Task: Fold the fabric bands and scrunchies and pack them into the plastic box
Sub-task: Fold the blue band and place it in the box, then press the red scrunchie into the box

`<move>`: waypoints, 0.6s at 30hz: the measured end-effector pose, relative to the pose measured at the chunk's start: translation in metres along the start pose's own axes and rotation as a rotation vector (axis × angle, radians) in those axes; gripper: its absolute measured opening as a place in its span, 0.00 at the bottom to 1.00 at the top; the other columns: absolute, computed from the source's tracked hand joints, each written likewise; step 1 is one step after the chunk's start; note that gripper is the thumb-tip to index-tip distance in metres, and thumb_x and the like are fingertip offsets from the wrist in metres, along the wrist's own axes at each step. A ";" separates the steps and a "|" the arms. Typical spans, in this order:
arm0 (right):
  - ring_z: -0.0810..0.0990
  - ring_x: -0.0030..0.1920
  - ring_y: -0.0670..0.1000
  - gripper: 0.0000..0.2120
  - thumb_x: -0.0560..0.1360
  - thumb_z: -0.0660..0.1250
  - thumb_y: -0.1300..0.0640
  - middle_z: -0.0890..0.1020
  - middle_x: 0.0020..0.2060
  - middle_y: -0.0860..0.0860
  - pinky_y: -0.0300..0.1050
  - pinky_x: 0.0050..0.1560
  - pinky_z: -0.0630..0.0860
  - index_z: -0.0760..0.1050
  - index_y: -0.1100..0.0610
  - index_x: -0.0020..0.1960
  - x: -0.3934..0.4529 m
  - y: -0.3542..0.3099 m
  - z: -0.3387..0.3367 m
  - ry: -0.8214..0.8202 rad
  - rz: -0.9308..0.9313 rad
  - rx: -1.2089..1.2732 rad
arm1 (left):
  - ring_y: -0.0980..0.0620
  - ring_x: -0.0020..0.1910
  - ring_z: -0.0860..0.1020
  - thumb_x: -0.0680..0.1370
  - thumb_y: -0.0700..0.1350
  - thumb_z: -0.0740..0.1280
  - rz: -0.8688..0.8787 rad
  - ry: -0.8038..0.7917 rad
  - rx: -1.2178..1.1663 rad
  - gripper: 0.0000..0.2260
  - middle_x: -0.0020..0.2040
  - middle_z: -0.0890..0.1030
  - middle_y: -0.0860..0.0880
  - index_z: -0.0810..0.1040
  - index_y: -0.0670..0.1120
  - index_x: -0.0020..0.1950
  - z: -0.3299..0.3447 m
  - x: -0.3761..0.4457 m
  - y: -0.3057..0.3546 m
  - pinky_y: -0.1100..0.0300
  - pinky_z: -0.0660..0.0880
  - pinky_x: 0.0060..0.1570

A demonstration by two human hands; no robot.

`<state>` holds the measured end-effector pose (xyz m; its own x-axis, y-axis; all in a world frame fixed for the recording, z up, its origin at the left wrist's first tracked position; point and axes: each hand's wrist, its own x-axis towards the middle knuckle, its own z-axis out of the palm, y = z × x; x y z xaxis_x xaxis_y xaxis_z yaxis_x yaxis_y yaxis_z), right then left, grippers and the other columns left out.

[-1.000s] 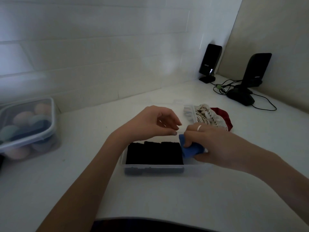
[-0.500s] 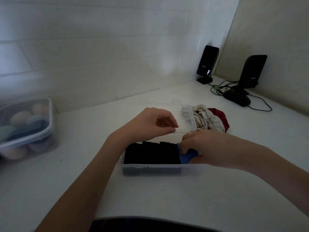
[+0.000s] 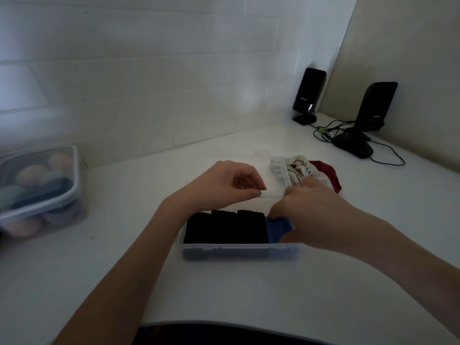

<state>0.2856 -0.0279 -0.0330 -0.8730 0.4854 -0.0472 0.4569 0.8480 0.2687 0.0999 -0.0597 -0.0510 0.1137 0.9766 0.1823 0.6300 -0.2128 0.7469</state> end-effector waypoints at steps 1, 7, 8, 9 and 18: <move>0.77 0.47 0.53 0.13 0.73 0.63 0.44 0.80 0.46 0.50 0.45 0.51 0.63 0.77 0.45 0.55 0.001 -0.001 -0.001 -0.017 0.002 0.020 | 0.60 0.40 0.80 0.73 0.40 0.71 0.002 0.002 0.004 0.04 0.40 0.83 0.54 0.82 0.48 0.46 0.000 0.000 0.001 0.70 0.75 0.45; 0.76 0.47 0.55 0.13 0.72 0.63 0.44 0.78 0.45 0.51 0.46 0.53 0.65 0.77 0.44 0.55 0.004 0.002 0.002 -0.064 -0.009 0.075 | 0.61 0.40 0.80 0.72 0.40 0.71 0.020 0.019 0.042 0.05 0.39 0.83 0.56 0.83 0.48 0.45 0.001 0.000 0.002 0.70 0.76 0.45; 0.76 0.48 0.54 0.13 0.72 0.64 0.44 0.79 0.46 0.50 0.47 0.54 0.66 0.77 0.44 0.55 0.003 0.003 0.002 -0.074 -0.015 0.098 | 0.60 0.40 0.81 0.72 0.39 0.71 0.024 0.015 0.039 0.06 0.39 0.83 0.54 0.83 0.47 0.46 0.001 0.000 0.002 0.69 0.76 0.46; 0.77 0.49 0.53 0.14 0.72 0.65 0.44 0.80 0.47 0.48 0.46 0.54 0.67 0.78 0.44 0.56 0.003 0.004 0.001 -0.087 -0.015 0.161 | 0.60 0.40 0.81 0.71 0.38 0.72 0.030 0.007 0.041 0.06 0.39 0.83 0.53 0.82 0.47 0.46 0.000 0.000 0.002 0.68 0.77 0.46; 0.79 0.45 0.45 0.08 0.74 0.67 0.57 0.82 0.47 0.46 0.38 0.47 0.76 0.81 0.49 0.51 0.001 0.072 0.014 0.480 0.356 0.746 | 0.58 0.40 0.81 0.68 0.35 0.74 0.076 0.008 0.083 0.09 0.39 0.83 0.55 0.82 0.46 0.44 -0.003 -0.001 -0.001 0.66 0.78 0.45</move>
<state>0.3202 0.0361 -0.0272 -0.5626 0.7426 0.3632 0.5556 0.6650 -0.4991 0.0969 -0.0601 -0.0500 0.1578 0.9574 0.2420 0.6809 -0.2829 0.6755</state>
